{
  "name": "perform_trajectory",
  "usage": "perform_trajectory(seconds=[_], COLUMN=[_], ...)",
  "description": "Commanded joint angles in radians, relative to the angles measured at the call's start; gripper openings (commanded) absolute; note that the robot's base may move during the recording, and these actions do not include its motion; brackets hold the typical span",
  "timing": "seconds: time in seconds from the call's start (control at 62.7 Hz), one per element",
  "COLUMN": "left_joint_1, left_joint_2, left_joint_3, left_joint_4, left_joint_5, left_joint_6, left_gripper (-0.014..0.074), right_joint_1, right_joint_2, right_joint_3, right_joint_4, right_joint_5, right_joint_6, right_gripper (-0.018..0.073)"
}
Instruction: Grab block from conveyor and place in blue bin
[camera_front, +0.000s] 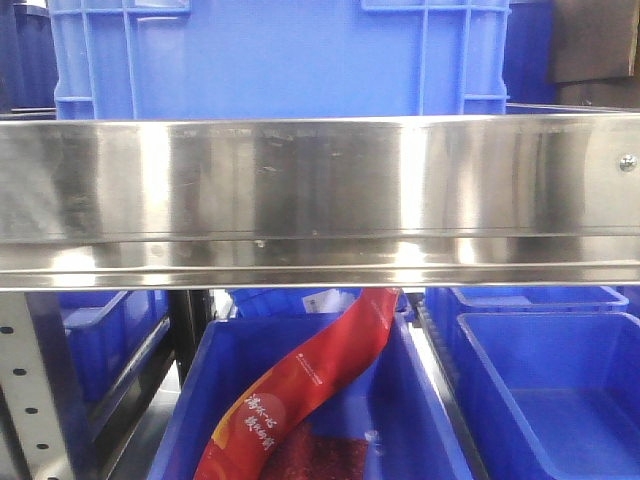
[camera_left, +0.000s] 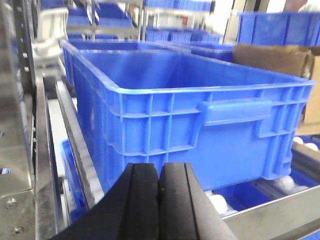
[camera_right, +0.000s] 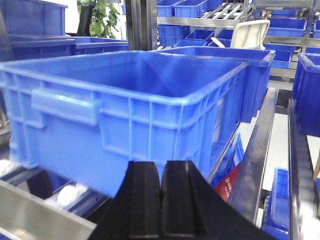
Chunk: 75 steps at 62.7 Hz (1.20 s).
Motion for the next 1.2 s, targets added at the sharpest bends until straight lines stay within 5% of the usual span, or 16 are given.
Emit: perform_trajectory(seconds=[0.0,0.909,1.085,1.181], left_joint_1=[0.004,0.004,0.004,0.004], left_joint_2=[-0.040,-0.076,-0.076,-0.076], left_joint_3=[0.006,0.006,0.006,0.006], left_joint_4=[-0.010,-0.010,-0.010,-0.010], left_joint_5=[-0.028,-0.034,-0.034,-0.034], left_joint_6=[-0.001,-0.001,-0.001,-0.001], left_gripper=[-0.0111,-0.0111,-0.0111,-0.0111], right_joint_1=[-0.003,-0.003,-0.011,-0.053], right_joint_2=[-0.038,-0.094,-0.234,-0.326], right_joint_3=[0.007,0.022,0.158,0.276], right_joint_4=[-0.004,-0.006,-0.192,-0.197], right_joint_5=[0.006,0.000,-0.198,-0.342], right_joint_6=[-0.002,-0.002,0.046,0.142], right_gripper=[-0.0162,-0.0162,-0.0162,-0.0162])
